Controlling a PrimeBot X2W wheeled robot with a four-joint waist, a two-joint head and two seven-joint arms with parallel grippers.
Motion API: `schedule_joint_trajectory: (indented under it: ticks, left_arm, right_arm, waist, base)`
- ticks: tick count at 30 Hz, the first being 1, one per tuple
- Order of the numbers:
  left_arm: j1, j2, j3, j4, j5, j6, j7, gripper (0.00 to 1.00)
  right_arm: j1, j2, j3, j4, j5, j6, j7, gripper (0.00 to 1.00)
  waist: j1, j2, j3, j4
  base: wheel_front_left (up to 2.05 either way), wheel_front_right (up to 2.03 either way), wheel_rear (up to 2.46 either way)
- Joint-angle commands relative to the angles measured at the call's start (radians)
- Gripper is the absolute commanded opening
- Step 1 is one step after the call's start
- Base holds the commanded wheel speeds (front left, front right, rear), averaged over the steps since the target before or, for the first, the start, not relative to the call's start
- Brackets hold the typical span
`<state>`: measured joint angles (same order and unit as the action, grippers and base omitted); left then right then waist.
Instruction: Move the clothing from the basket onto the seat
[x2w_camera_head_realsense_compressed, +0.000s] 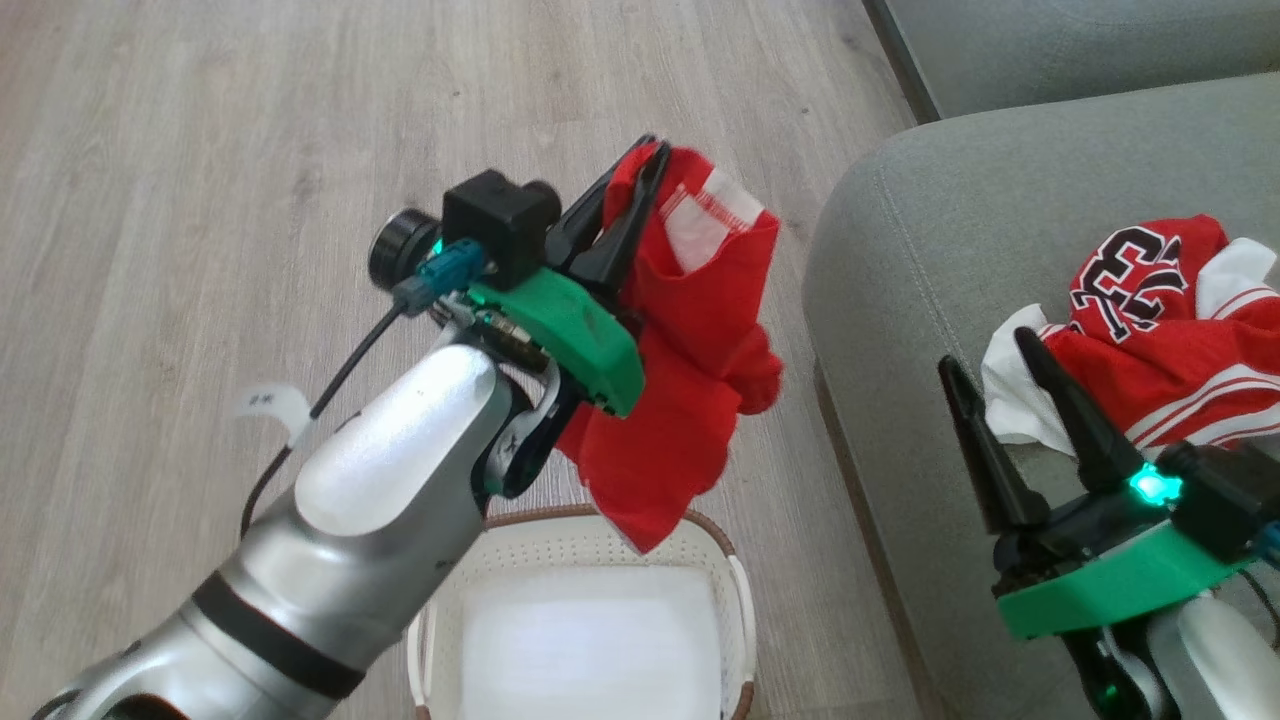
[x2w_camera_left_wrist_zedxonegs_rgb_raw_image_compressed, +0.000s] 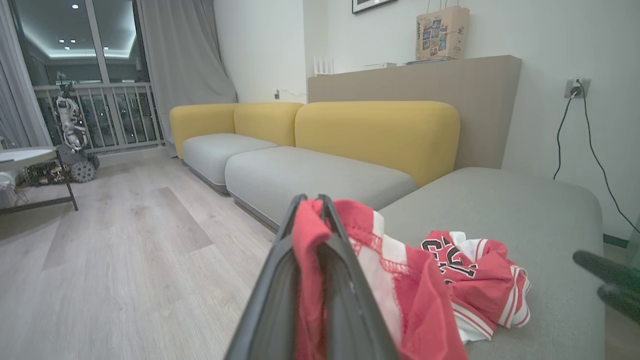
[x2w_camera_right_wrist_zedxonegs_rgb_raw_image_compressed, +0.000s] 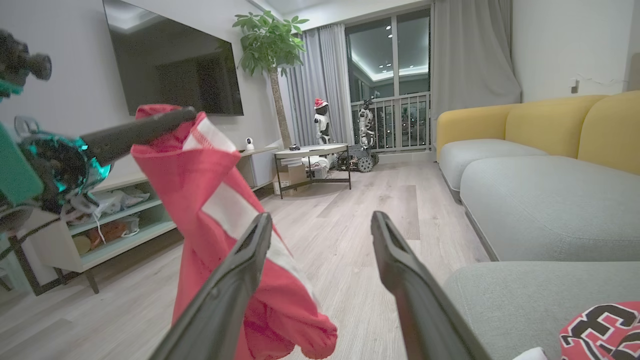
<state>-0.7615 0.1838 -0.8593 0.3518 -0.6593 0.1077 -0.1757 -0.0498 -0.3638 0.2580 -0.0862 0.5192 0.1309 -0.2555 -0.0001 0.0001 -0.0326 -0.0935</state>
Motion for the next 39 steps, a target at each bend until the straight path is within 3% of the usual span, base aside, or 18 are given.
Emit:
schedule_joint_trajectory:
  ticks: [1, 13, 20, 28, 39]
  left_arm:
    - [-0.073, 0.023, 0.046, -0.039, 0.011, 0.007, 0.005, 0.00]
    - [-0.108, 0.023, 0.036, -0.090, 0.014, 0.023, 0.050, 0.00]
    - [-0.106, 0.021, 0.033, -0.083, 0.004, 0.022, 0.052, 0.00]
    - [-0.104, 0.010, 0.021, -0.079, -0.003, 0.017, 0.054, 0.00]
    - [-0.107, -0.041, -0.024, -0.081, -0.011, -0.004, 0.065, 0.00]
  right_arm:
    - [-0.015, -0.015, 0.016, -0.029, -0.009, 0.000, -0.006, 1.00]
    - [-0.033, -0.048, 0.143, -0.011, -0.024, 0.000, -0.006, 1.00]
    - [-0.091, -0.066, 0.264, 0.095, -0.004, 0.000, -0.006, 1.00]
    - [-0.192, -0.031, 0.359, 0.226, 0.004, 0.000, -0.006, 1.00]
    - [-0.331, 0.084, 0.496, 0.483, 0.063, 0.000, -0.006, 1.00]
  waist:
    - [0.0001, -0.0001, 0.000, -0.001]
    - [0.0001, -0.0001, 0.001, -0.008]
    - [0.0001, -0.0001, 0.002, -0.002]
    - [0.0001, -0.0001, 0.002, 0.022]
    - [0.0001, -0.0001, -0.005, 0.100]
  base:
    - [0.00, 0.00, 0.00]
    - [0.00, 0.00, 0.00]
    - [0.00, 0.00, 0.00]
    - [0.00, 0.00, 0.00]
    - [0.00, 0.00, 0.00]
